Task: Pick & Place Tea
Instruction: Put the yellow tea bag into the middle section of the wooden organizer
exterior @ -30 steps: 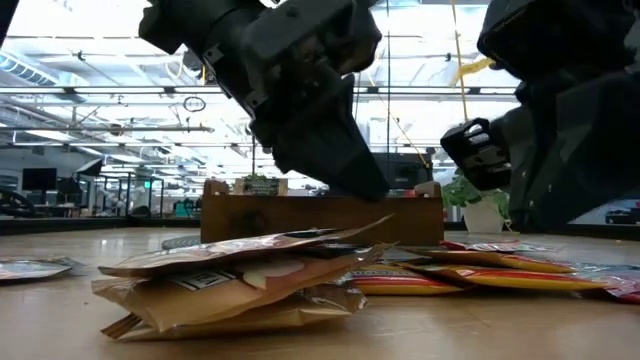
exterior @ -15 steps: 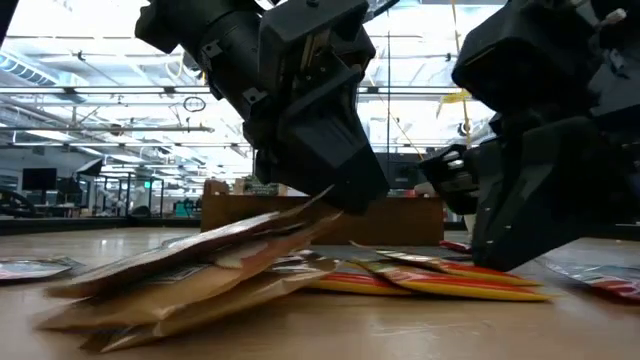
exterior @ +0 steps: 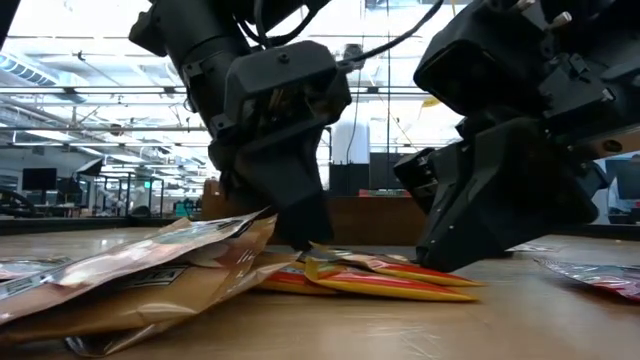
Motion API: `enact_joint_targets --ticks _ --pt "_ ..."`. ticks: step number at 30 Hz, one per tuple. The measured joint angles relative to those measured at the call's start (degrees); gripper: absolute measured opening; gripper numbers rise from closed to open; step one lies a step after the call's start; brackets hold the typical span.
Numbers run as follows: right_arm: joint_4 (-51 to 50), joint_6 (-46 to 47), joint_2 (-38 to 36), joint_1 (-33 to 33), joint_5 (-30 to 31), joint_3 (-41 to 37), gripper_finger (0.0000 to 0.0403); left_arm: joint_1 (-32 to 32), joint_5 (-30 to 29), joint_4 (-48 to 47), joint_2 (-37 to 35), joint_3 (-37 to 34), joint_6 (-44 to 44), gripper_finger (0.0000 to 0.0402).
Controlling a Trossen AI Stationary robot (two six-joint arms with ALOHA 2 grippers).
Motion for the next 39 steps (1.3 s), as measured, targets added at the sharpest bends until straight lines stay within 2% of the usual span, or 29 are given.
enact_joint_targets --ticks 16,25,28,35,39 --pt "0.1 1.1 0.1 -0.2 1.9 -1.5 0.0004 -0.2 8.1 4.9 2.4 0.2 0.8 0.0198" --pt "2.8 1.0 0.1 -0.2 2.0 -1.9 0.0004 -0.5 7.5 4.9 2.5 0.1 4.4 0.0192" --pt "3.8 0.4 0.1 -0.2 2.1 -1.9 0.0004 -0.7 6.7 6.1 2.6 0.0 7.3 0.0157" --pt "5.7 0.2 0.1 0.0 3.4 -1.9 0.0004 -0.9 5.8 7.1 2.4 0.0 11.7 0.0014" --pt "6.4 -0.9 -0.8 0.0 3.3 -1.9 0.0004 -1.0 5.7 6.8 1.7 -0.1 14.4 0.0017"
